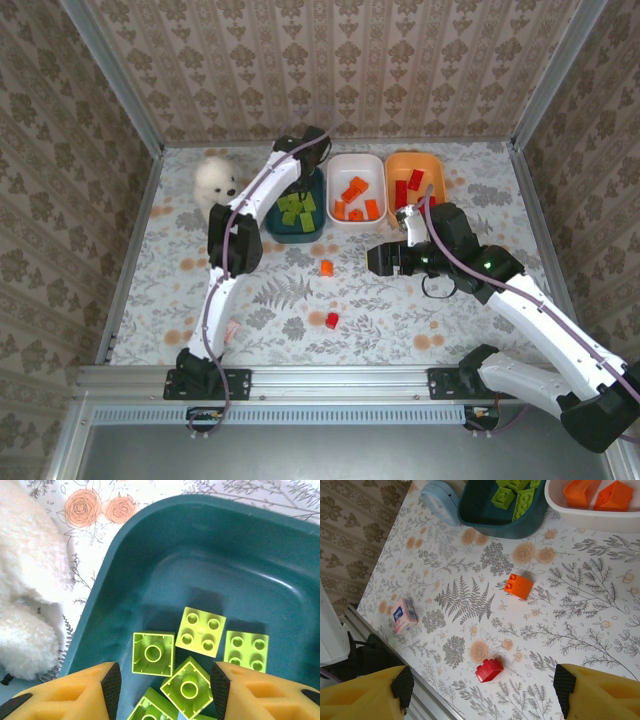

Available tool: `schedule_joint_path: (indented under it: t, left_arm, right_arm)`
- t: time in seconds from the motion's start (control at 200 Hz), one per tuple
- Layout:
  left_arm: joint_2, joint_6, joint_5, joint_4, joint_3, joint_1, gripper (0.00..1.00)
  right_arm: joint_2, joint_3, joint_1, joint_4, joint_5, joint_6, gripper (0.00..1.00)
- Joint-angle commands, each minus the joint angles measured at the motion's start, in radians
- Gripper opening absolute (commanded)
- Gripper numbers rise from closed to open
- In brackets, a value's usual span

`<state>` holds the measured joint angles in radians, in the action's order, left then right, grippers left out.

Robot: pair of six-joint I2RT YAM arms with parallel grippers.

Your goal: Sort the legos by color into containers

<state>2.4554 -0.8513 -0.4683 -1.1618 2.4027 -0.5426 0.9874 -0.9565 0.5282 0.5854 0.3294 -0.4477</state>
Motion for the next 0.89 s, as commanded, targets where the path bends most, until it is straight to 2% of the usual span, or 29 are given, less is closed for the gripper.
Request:
schedule_joint_path:
  t: [0.0,0.105,0.18,0.355,0.405,0.465,0.57,0.74,0.89]
  left_arm:
    - [-0.112,0.025,-0.008,-0.001,0.038,-0.008,0.54]
    - [-0.211,0.013,0.024,0.019,-0.006,-0.019,0.56]
    - [-0.333,-0.015,0.065,0.066,-0.133,-0.022,0.58]
    - [-0.768,0.057,0.218,0.327,-0.661,-0.009,0.62]
    - [-0.911,0.06,0.266,0.385,-0.816,-0.003,0.68]
    - [-1.069,0.075,0.341,0.453,-0.998,0.008,0.72]
    - [-1.305,0.112,0.466,0.497,-1.224,0.032,0.78]
    - [-1.582,0.113,0.606,0.477,-1.408,0.055,0.79]
    - [-1.712,0.101,0.614,0.424,-1.445,0.056,0.79]
  right_arm:
    - [-0.011,-0.027,-0.004,0.035,-0.009,0.016,0.77]
    - [0.018,-0.044,0.021,0.096,-0.04,0.045,0.76]
    - [0.062,-0.07,0.087,0.156,-0.089,0.079,0.76]
    - [0.176,-0.076,0.29,0.224,-0.145,0.137,0.75]
    - [0.212,-0.071,0.336,0.226,-0.149,0.146,0.76]
    - [0.263,-0.078,0.389,0.228,-0.147,0.161,0.76]
    - [0.384,-0.117,0.468,0.247,-0.146,0.223,0.78]
    - [0.609,-0.25,0.509,0.333,-0.185,0.332,0.79]
    - [0.741,-0.334,0.508,0.375,-0.247,0.362,0.78]
